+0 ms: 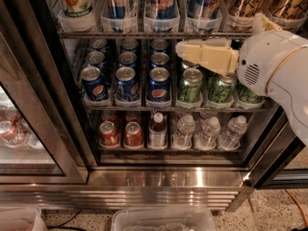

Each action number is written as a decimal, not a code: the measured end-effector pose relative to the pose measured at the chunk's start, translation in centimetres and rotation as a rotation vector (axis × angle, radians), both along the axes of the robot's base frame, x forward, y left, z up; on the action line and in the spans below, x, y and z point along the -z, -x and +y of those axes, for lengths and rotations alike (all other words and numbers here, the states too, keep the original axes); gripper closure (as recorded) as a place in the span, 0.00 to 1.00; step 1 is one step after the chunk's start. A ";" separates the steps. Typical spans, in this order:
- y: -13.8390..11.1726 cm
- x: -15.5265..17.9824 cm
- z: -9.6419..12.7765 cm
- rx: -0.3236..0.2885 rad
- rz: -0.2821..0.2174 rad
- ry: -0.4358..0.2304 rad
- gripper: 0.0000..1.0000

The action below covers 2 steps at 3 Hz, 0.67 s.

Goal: Pick redbull can from top shelf of fridge

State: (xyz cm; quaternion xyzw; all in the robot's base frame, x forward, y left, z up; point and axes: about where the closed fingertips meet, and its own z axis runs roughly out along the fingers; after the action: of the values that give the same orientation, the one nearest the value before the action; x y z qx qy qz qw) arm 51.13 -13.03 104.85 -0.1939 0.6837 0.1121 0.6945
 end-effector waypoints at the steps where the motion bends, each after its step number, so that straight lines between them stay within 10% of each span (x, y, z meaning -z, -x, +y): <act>1: -0.3 -0.3 -0.1 0.016 -0.016 0.016 0.00; 2: -0.9 -0.6 -0.3 0.025 -0.033 0.013 0.00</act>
Offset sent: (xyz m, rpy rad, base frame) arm 0.0199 -0.0139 0.0029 0.0118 -0.0507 -0.0399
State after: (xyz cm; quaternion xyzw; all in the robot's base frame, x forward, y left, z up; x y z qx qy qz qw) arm 52.05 -13.35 105.46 -0.1916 0.6751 0.0959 0.7059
